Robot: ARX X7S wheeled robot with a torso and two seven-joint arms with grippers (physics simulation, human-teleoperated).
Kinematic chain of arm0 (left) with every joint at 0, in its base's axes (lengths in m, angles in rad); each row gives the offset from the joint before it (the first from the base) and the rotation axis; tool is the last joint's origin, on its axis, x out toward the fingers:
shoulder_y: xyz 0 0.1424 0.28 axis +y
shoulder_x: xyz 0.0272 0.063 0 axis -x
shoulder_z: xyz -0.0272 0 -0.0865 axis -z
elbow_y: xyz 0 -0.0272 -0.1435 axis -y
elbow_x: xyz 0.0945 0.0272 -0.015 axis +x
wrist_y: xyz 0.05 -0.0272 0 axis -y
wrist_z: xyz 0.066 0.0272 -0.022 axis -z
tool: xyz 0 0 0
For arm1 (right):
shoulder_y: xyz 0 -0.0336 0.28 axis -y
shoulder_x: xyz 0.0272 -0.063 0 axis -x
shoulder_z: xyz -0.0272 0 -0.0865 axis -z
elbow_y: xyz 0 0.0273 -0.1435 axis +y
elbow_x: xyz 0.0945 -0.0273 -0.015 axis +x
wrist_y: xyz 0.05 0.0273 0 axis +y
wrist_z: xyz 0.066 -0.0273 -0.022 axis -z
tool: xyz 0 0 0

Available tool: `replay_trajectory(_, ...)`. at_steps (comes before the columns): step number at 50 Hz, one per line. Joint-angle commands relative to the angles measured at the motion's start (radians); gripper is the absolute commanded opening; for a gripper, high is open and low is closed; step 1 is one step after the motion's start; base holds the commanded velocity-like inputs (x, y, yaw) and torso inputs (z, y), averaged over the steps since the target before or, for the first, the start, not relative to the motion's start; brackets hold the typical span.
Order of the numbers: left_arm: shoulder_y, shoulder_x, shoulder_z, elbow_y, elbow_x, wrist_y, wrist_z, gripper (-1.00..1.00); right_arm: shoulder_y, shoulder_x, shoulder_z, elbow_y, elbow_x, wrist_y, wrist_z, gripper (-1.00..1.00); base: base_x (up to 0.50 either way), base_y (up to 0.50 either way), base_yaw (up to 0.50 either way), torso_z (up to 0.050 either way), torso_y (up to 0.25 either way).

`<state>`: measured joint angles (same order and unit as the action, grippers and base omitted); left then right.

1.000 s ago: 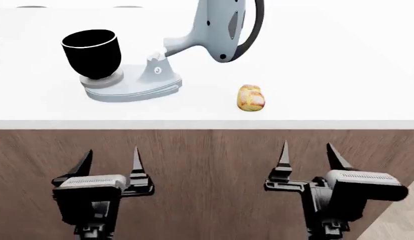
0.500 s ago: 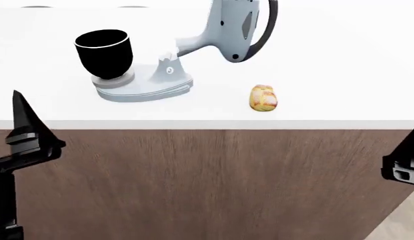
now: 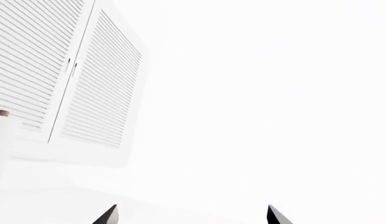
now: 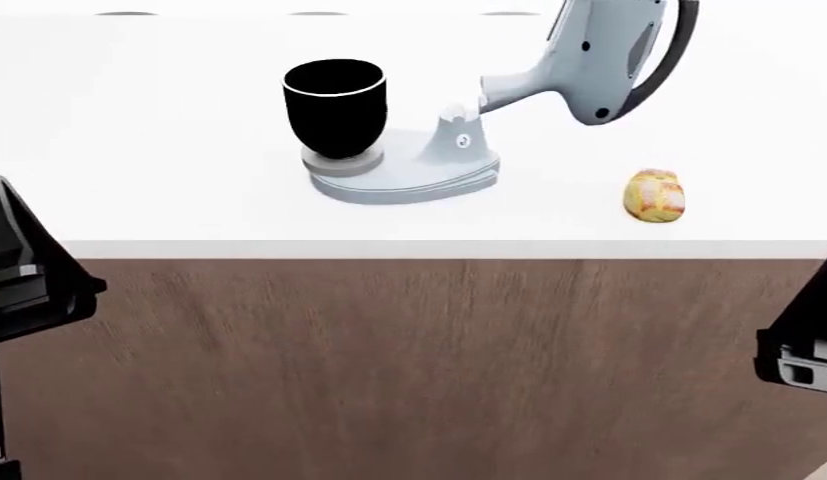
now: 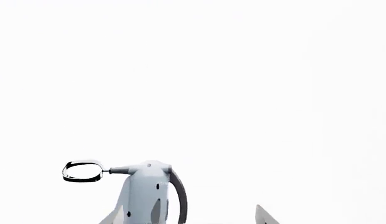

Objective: Place the bread in the stand mixer bowl.

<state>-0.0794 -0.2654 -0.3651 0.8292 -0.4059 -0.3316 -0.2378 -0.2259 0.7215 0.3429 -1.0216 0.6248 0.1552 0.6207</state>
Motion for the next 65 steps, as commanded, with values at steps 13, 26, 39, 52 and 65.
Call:
replay_trajectory(13, 0.004, -0.013, 0.014, -0.001, 0.004, 0.012, -0.007, 1.0, -0.013, 0.045, -0.031, -0.004, -0.023, -0.021, 0.046, 1.0, 0.0, 0.26, 0.0, 0.0, 0.0)
replay_trajectory(26, 0.014, -0.017, 0.012, 0.003, 0.001, 0.02, -0.012, 1.0, -0.044, 0.082, 0.001, -0.011, 0.026, -0.024, 0.112, 1.0, 0.0, 0.17, 0.0, 0.0, 0.0)
replay_trajectory(39, 0.018, -0.023, 0.016, 0.002, -0.002, 0.024, -0.015, 1.0, -0.09, 0.104, 0.022, -0.014, 0.031, -0.073, 0.129, 1.0, 0.46, 0.0, 0.0, 0.0, 0.0)
replay_trajectory(52, 0.013, -0.031, 0.019, 0.001, -0.008, 0.021, -0.024, 1.0, -0.102, 0.131, 0.029, -0.011, 0.033, -0.081, 0.184, 1.0, 0.39, 0.0, 0.0, 0.0, 0.0)
replay_trajectory(65, 0.023, -0.033, 0.02, -0.002, -0.008, 0.033, -0.026, 1.0, -0.122, 0.163, 0.02, -0.01, 0.02, -0.091, 0.23, 1.0, 0.0, 0.0, 0.0, 0.0, 0.0)
